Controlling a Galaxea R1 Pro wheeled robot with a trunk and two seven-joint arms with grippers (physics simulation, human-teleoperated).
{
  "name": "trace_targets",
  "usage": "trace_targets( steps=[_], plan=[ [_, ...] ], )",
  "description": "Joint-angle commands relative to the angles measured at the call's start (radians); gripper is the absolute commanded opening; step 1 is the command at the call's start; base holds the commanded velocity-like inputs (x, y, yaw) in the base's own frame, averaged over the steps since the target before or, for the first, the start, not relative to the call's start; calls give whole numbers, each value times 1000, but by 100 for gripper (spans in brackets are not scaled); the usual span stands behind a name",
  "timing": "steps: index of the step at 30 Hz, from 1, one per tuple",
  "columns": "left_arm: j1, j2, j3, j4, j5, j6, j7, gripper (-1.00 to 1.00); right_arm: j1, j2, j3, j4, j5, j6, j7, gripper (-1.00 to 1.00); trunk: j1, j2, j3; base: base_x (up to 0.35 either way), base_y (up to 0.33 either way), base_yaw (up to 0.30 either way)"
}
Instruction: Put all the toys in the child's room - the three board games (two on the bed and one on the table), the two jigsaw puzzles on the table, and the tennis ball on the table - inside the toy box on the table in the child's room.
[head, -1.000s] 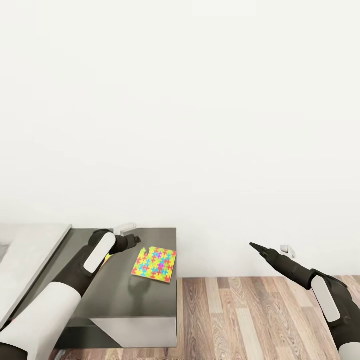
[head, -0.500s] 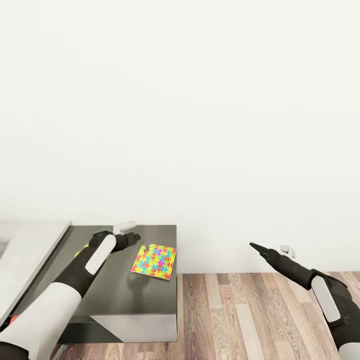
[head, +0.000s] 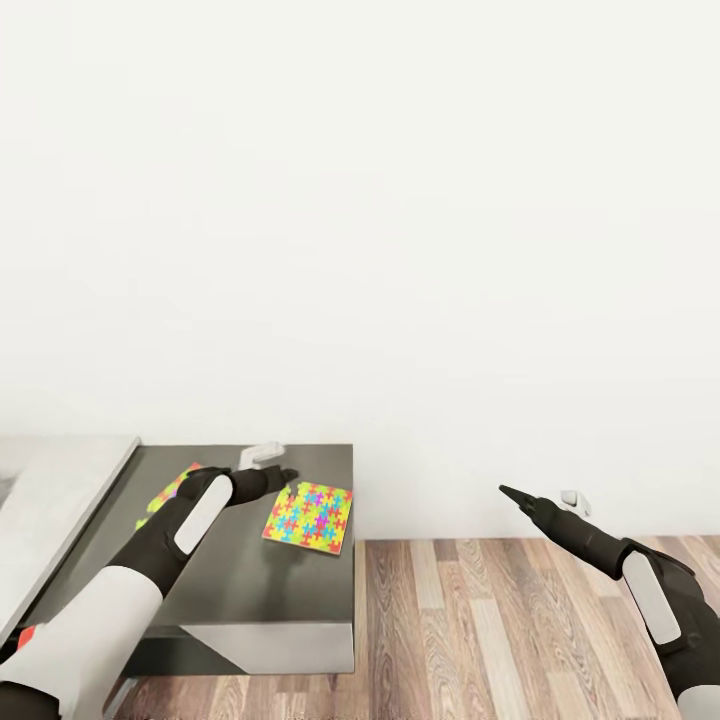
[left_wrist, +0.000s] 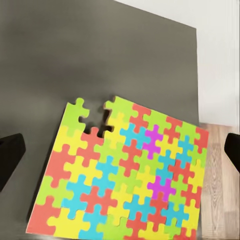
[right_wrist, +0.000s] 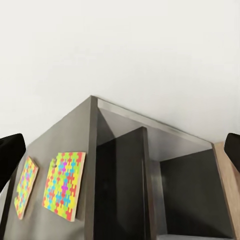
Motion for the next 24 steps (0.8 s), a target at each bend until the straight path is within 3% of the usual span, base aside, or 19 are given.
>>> trace_targets(
  steps=[1, 6, 14, 21, 24],
  plan=[
    [-1, 1, -4, -1, 6, 2, -4, 100, -1, 0, -1, 0, -4, 7, 1, 100, 1, -2, -4, 0, 0, 0],
    [-1, 5, -5, -2, -19, 2, -66, 100, -1, 0, -1, 0, -4, 6, 1, 100, 1, -2, -12, 0, 0, 0],
    [-2, 13, -5, -5, -25, 4, -127, 100, -1, 0, -1, 0, -4, 6, 1, 100, 1, -2, -25, 0, 0, 0],
    [-1, 75, 0, -43, -22, 11, -150, 100, -1, 0, -1, -2, -4, 6, 1, 100, 1, -2, -36, 0, 0, 0],
    [-1, 85, 1, -53, -21, 13, -151, 100, -1, 0, -1, -3, -4, 6, 1, 100, 1, -2, -41, 0, 0, 0]
  ],
)
